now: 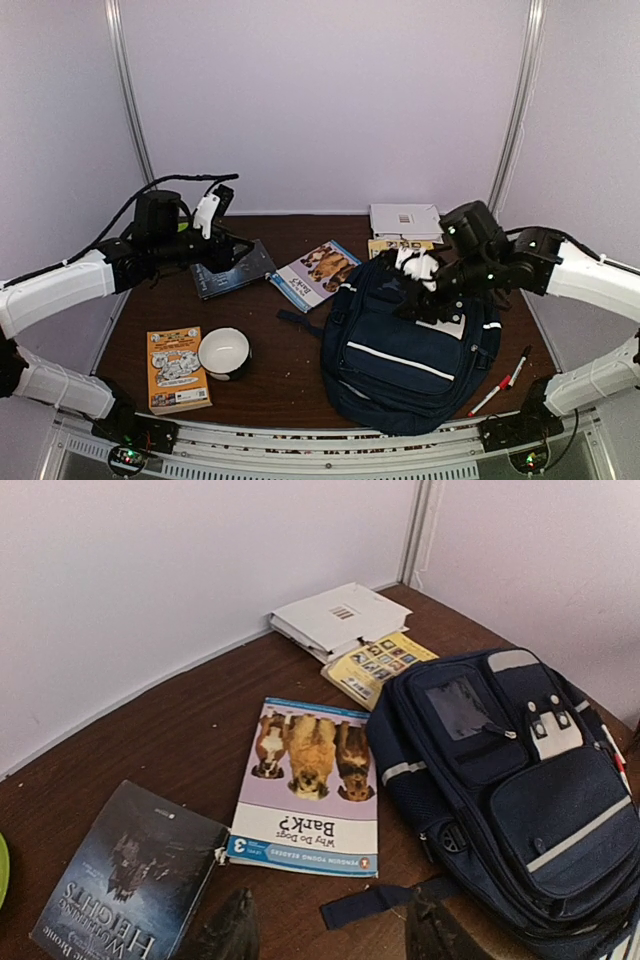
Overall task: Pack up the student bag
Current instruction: Pick up the largest pocket of the bag.
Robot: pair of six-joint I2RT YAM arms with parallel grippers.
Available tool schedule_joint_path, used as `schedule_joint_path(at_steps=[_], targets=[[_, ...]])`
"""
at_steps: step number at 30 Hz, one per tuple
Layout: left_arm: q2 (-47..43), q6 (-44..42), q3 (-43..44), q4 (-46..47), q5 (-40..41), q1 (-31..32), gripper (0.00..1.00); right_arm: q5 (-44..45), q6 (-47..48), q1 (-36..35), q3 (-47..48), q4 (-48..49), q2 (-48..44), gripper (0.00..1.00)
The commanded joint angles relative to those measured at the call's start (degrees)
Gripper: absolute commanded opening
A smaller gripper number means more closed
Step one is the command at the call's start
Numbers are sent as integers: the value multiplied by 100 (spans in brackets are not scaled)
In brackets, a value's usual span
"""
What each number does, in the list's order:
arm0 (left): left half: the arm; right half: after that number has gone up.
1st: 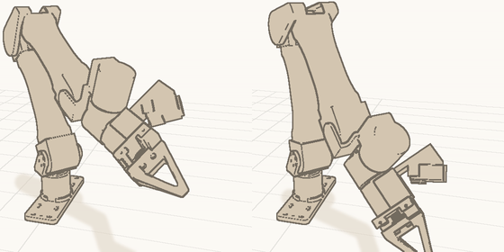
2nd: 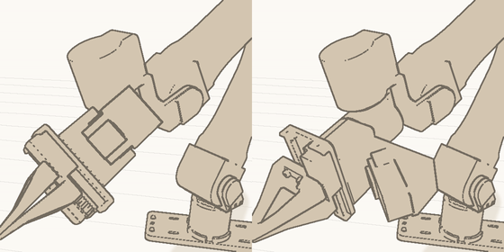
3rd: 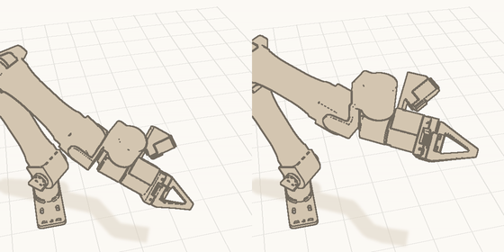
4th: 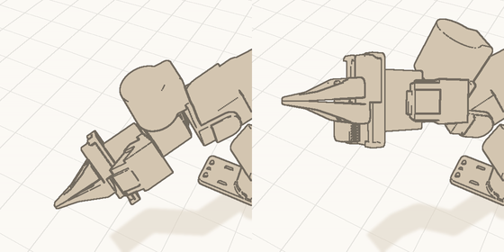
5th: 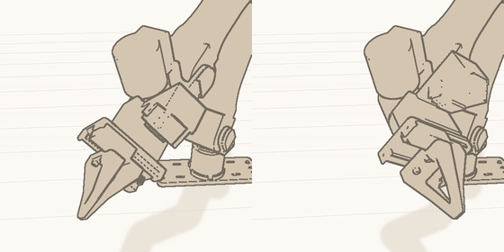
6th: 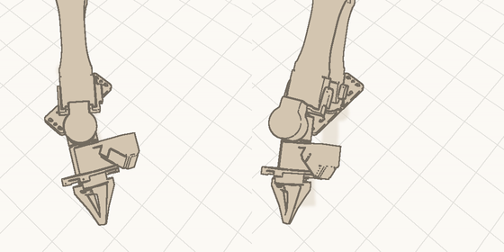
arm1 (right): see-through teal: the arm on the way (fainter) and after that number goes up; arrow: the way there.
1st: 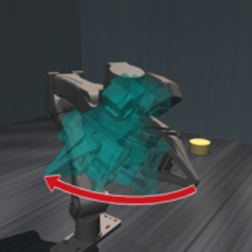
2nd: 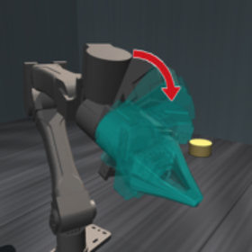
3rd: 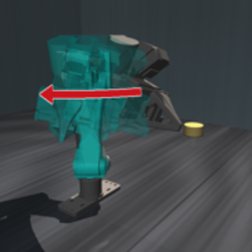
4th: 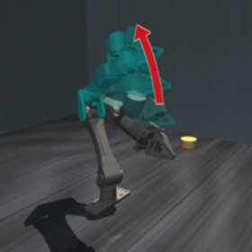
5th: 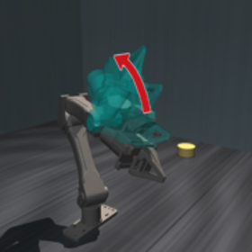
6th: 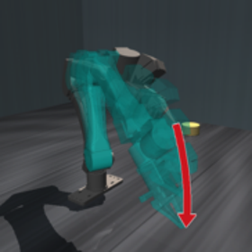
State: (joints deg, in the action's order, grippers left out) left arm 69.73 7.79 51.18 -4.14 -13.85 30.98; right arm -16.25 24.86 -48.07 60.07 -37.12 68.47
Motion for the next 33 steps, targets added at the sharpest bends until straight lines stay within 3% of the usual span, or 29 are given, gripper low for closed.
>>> schedule_joint_path(at_steps=[1, 6, 8, 12, 21, 27, 33], targets=[[221, -480, -16, 400, -451, 321, 52, 37, 521, -1038, -367, -253, 382, 52], [388, -658, 14, 464, -466, 515, 54, -99, 562, -1947, -709, -129, 865, 58], [430, -702, 41, 478, -459, 542, 54, -55, 511, -2181, -846, -1, 989, 63], [508, -747, 145, 371, -436, 559, 54, 83, 367, -2425, -1117, 262, 1147, 65], [493, -720, 173, 413, -438, 562, 55, 734, 293, -2465, -1339, 549, 1176, 58], [506, -696, 199, 405, -593, 560, 55, -167, 224, -1983, -1170, 18, 842, 57], [498, -674, 208, 405, -602, 559, 55, 198, 367, -1898, -1516, 281, 825, 52]])
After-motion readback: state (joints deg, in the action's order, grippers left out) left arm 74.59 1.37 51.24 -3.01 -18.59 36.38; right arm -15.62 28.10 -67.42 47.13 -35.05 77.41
